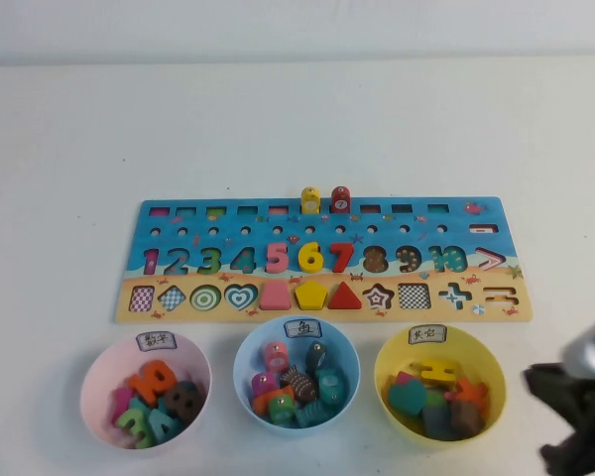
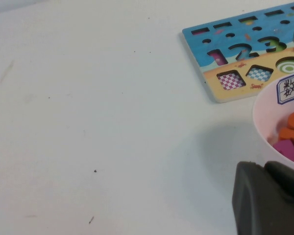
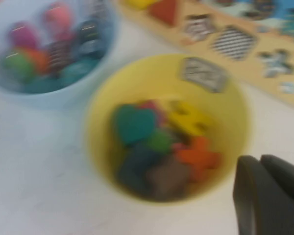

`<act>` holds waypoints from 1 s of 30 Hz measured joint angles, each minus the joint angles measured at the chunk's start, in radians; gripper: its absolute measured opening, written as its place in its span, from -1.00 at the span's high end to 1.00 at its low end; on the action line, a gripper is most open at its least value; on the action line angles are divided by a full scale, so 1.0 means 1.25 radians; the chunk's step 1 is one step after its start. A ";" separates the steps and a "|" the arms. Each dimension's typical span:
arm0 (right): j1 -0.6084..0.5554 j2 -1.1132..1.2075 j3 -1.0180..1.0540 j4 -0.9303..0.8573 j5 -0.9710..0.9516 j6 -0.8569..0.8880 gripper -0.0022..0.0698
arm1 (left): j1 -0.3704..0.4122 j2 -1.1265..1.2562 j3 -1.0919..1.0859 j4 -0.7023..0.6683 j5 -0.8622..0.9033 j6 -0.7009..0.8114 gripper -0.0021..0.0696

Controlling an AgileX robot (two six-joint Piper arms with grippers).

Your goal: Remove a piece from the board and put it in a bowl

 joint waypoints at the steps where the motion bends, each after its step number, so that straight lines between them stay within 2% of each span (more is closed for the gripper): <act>1: -0.031 -0.029 0.040 0.000 -0.039 0.000 0.98 | 0.000 0.000 0.000 0.000 0.000 0.000 0.94; 8: -0.263 -0.261 0.289 0.000 -0.268 -0.002 0.99 | 0.000 0.000 0.000 0.000 0.000 0.000 0.94; 13: -0.385 -0.452 0.375 0.003 -0.302 -0.002 0.99 | 0.000 0.000 0.000 0.000 0.000 0.000 0.94; 22: -0.416 -0.691 0.378 0.005 -0.077 -0.002 0.99 | 0.000 0.000 0.000 0.000 0.000 0.000 0.94; 30: -0.416 -0.771 0.378 0.000 0.060 -0.002 0.99 | 0.000 0.000 0.000 0.000 0.000 0.000 0.94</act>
